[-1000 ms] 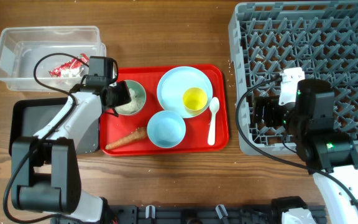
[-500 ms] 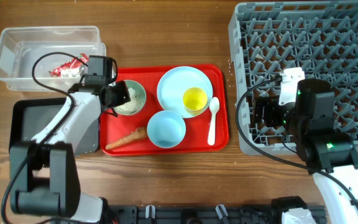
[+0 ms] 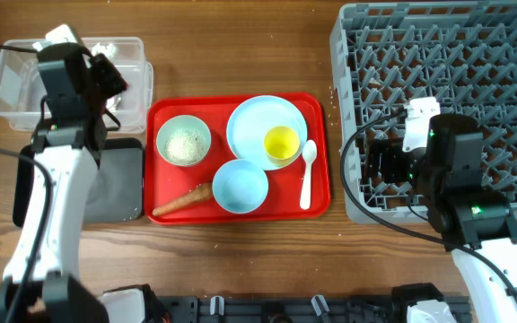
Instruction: Sort waste into correct bins and load items into the dishwasher rack
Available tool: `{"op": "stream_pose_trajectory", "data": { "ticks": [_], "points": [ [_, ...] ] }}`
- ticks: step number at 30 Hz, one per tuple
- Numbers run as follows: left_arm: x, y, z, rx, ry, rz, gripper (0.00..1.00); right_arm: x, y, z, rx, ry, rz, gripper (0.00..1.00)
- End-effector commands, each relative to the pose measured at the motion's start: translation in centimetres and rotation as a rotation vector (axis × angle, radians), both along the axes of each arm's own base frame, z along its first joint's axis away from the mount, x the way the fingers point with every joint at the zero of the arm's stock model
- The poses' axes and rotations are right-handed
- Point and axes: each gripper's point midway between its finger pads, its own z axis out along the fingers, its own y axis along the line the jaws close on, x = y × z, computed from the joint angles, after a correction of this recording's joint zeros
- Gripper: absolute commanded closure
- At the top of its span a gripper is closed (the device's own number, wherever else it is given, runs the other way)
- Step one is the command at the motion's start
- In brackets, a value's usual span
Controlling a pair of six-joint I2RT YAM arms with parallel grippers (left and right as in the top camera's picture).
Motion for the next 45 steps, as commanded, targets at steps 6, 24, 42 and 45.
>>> {"op": "stream_pose_trajectory", "data": {
  "ticks": [6, 24, 42, 45],
  "points": [
    [3.2, 3.8, -5.0, 0.008, 0.026, 0.072, 0.49, 0.4, -0.2, 0.7, 0.004, -0.018, -0.019, 0.0],
    [0.9, -1.9, -5.0, -0.093, 0.116, -0.107, 0.4, 0.3, -0.2, 0.7, 0.004, -0.014, -0.019, 0.0],
    [-9.2, -19.0, -17.0, 0.079, 0.712, -0.478, 0.4, 0.3, -0.1, 0.7, 0.014, -0.012, -0.014, 0.0],
    [-9.2, -19.0, -18.7, 0.083, 0.747, -0.475, 0.46, 0.3, -0.1, 0.7, 0.014, -0.012, -0.014, 0.0]
  ]
}}
